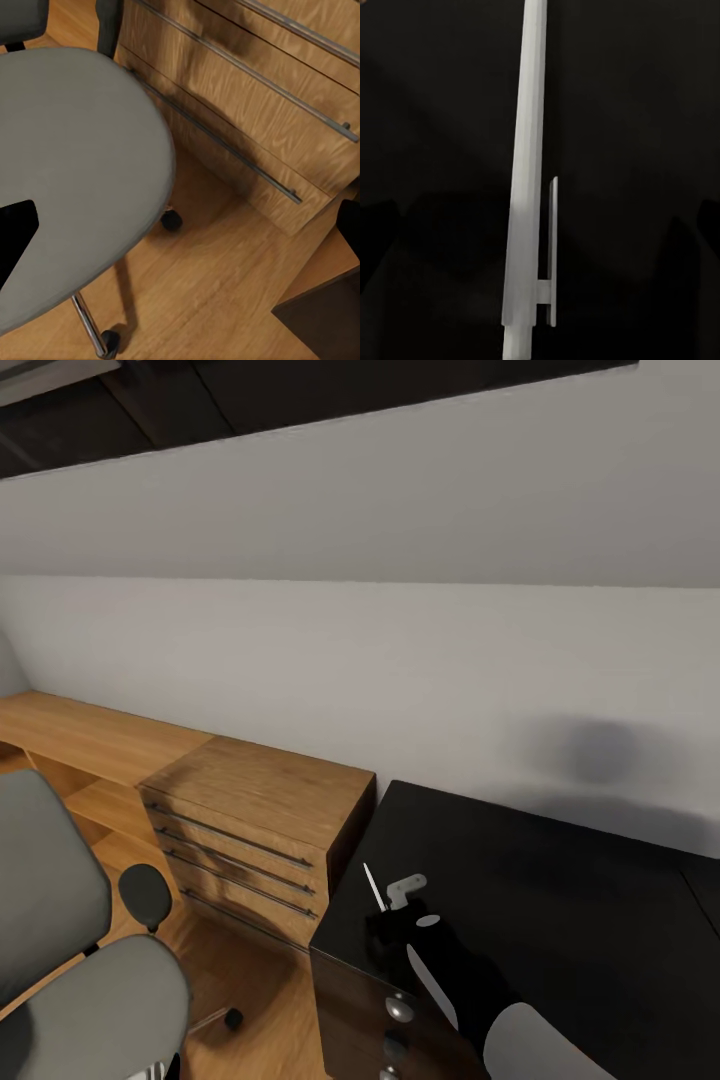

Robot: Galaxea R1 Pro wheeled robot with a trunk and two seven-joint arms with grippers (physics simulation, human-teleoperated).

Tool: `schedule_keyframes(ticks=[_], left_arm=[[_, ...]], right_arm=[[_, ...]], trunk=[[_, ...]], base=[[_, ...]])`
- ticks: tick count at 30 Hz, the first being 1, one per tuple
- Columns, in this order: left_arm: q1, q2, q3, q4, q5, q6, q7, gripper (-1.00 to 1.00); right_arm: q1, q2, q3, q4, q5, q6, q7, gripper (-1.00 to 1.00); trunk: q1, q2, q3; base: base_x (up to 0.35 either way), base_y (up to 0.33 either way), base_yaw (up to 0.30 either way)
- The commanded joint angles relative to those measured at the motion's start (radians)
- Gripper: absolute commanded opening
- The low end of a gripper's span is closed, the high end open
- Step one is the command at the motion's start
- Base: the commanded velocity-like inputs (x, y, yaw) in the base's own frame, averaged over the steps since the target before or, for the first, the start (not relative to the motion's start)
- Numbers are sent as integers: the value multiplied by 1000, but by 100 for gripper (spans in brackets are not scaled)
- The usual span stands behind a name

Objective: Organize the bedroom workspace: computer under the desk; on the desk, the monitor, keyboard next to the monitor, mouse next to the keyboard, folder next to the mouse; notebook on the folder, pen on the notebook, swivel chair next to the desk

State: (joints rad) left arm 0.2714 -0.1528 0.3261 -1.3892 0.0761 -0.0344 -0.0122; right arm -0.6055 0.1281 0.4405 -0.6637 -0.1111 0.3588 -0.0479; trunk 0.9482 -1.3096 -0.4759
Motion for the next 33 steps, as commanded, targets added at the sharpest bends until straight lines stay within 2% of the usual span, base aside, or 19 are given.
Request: schedule_keyframes(ticks=[1,19,27,33], left_arm=[[0,-1,1,-1,8,-1,-1,100],[0,-1,1,5,7,-2,0,100],[0,-1,1,6,6,-2,0,100],[0,-1,1,7,5,-2,0,100]], right_arm=[[0,-1,4,12,-4,7,-6,-100],[0,-1,7,2,-4,37,-4,-100],[0,-1,5,-22,-6,99,-4,-100],[0,-1,3,-28,-8,109,-4,-100]], trunk=[[0,0,-1],[0,0,-1],[0,0,-1],[0,0,-1]], base=[[0,0,0],[0,0,0],[0,0,0],[0,0,0]])
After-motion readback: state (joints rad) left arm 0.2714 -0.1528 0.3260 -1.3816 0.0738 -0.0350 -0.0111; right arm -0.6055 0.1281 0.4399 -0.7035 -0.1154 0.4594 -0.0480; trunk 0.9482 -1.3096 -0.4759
